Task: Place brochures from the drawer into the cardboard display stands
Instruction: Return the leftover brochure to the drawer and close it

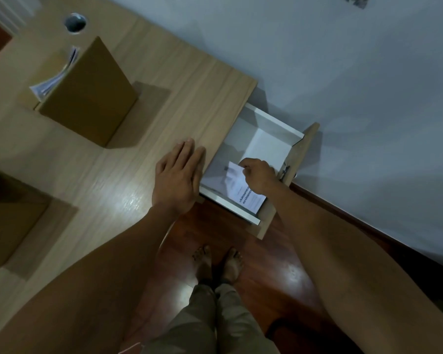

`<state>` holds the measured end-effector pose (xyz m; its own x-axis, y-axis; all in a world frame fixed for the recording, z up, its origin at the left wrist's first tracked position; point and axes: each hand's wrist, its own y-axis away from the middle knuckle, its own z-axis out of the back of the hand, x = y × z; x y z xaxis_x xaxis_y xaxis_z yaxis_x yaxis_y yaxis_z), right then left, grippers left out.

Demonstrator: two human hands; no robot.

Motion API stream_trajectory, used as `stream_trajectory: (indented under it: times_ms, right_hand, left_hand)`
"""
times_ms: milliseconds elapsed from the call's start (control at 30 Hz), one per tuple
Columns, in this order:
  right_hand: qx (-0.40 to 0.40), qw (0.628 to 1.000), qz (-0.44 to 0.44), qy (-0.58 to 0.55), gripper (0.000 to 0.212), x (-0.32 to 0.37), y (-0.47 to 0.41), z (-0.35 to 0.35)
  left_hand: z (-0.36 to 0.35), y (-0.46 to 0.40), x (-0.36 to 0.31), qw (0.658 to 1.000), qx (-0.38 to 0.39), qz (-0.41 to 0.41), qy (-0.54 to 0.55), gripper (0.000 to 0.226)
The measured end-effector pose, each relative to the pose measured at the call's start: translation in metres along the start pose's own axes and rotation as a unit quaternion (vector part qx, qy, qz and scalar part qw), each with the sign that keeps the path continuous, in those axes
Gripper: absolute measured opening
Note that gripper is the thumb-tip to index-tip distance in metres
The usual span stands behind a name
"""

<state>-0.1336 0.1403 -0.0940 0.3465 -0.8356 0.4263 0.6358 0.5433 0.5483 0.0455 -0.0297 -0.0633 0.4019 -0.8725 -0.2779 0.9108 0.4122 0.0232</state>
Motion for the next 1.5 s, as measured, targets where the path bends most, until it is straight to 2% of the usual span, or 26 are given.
stream_trajectory:
  times_ms: [167, 467, 567, 700, 800, 867, 933, 1000, 1067, 1133, 1200, 1300, 1367, 1500]
  right_hand:
    - [0.005, 0.998, 0.020, 0.064, 0.033, -0.004, -0.004, -0.005]
    - [0.013, 0.987, 0.060, 0.151, 0.024, -0.004, 0.004, -0.009]
    - [0.014, 0.976, 0.067, 0.207, 0.032, 0.001, 0.011, -0.010]
    - [0.009, 0.973, 0.058, 0.221, 0.051, 0.009, 0.017, -0.011]
    - [0.052, 0.973, 0.053, 0.217, 0.039, 0.010, 0.018, -0.010]
    - [0.052, 0.983, 0.044, 0.168, 0.040, 0.010, 0.021, -0.007]
    - [-0.005, 0.996, 0.039, 0.076, 0.054, 0.009, 0.030, -0.002]
    - [-0.143, 0.989, 0.048, -0.007, 0.062, 0.006, 0.044, 0.000]
    - [-0.300, 0.952, 0.040, -0.050, 0.056, 0.000, 0.058, -0.001]
    - [-0.390, 0.913, -0.026, -0.119, 0.048, -0.007, 0.072, -0.003]
    - [-0.381, 0.878, -0.112, -0.268, 0.047, -0.017, 0.081, -0.005]
    - [-0.264, 0.815, -0.232, -0.461, 0.051, -0.025, 0.089, -0.007]
    - [-0.238, 0.802, -0.231, -0.497, 0.049, -0.026, 0.092, -0.009]
    - [-0.236, 0.803, -0.205, -0.507, 0.045, -0.018, 0.088, -0.012]
  left_hand:
    - [0.001, -0.001, -0.001, 1.000, -0.005, -0.001, 0.001, 0.052]
    - [0.000, 0.000, 0.000, 1.000, -0.013, 0.002, 0.008, 0.050]
    - [0.000, -0.001, -0.001, 1.000, -0.012, 0.005, 0.013, 0.050]
    - [0.001, -0.001, -0.002, 1.000, -0.011, 0.009, 0.021, 0.050]
    - [0.000, -0.001, -0.001, 1.000, -0.007, 0.012, 0.020, 0.050]
    - [0.001, -0.001, -0.001, 1.000, -0.005, 0.015, 0.023, 0.050]
    - [0.002, -0.001, -0.001, 1.000, -0.005, 0.014, 0.026, 0.050]
    - [0.003, 0.000, -0.002, 1.000, -0.005, 0.009, 0.023, 0.050]
    - [0.003, 0.000, -0.002, 1.000, 0.002, 0.012, 0.027, 0.050]
    - [0.004, -0.001, -0.002, 0.999, 0.009, 0.017, 0.045, 0.050]
    - [0.008, -0.001, -0.003, 0.997, 0.007, 0.021, 0.076, 0.050]
    - [0.016, -0.003, -0.003, 0.994, 0.001, 0.044, 0.101, 0.053]
    - [0.020, -0.003, -0.001, 0.995, -0.002, 0.058, 0.076, 0.057]
    - [0.020, -0.001, 0.007, 0.997, 0.007, 0.057, 0.047, 0.057]
